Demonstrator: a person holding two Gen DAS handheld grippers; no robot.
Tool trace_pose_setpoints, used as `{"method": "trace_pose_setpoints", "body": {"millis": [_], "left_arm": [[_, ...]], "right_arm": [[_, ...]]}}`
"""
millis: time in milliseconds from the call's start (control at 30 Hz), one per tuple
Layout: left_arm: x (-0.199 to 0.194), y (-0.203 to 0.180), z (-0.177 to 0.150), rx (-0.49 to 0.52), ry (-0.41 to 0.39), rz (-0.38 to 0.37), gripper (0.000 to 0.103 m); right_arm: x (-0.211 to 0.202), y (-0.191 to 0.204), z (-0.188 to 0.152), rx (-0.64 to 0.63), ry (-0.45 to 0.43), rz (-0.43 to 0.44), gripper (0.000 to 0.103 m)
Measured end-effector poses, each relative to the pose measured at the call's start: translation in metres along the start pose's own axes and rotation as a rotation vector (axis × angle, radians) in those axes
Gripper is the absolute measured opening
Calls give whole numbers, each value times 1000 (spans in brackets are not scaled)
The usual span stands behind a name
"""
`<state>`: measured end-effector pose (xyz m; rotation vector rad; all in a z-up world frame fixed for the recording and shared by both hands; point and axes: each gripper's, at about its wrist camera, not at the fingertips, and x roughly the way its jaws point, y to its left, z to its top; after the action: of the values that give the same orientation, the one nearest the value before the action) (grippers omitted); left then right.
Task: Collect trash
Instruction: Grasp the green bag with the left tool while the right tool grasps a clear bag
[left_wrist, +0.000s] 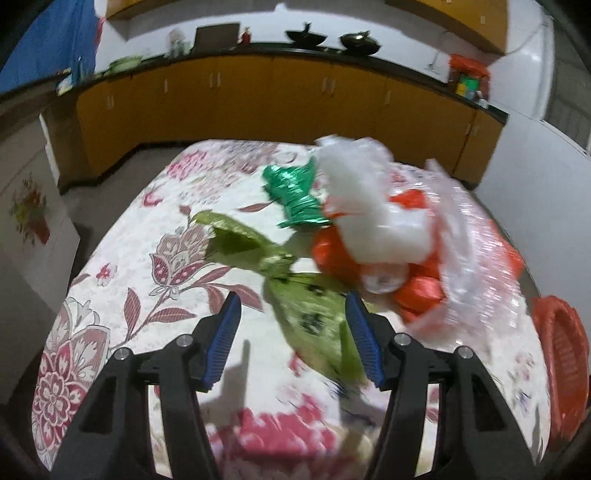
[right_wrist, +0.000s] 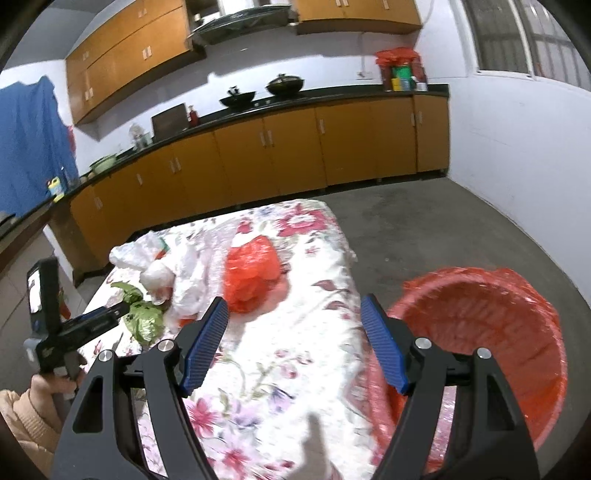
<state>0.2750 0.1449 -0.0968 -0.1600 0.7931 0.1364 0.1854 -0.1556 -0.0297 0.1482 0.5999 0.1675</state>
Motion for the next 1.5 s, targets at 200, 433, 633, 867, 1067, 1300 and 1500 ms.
{"method": "trace_pose_setpoints", "body": {"millis": [200,433,633,867,1067,1300,1500], "left_arm": [[31,6,1,-58,85,-31,56],[46,6,-1,-56,111,-42,30],[50,17,0,-42,103,-38,12],[35,34,-3,-19,78,-29,11],[9,55,-1,-18,25,-8,11],[-12,64,0,-26,-8,-25,11],[-26,59,0,-7,-47,-62,11]], "right_arm": [[19,24,2,-52,19,15,74],[41,45,3,-93,47,30,74],[58,63,7,-104,74,65,70],[89,90,13,-114,136,132,56],[125,111,15,-126,193,135,49],[150,123,3,-171,272,96,23],[121,104,3,-105,238,143,15]]}}
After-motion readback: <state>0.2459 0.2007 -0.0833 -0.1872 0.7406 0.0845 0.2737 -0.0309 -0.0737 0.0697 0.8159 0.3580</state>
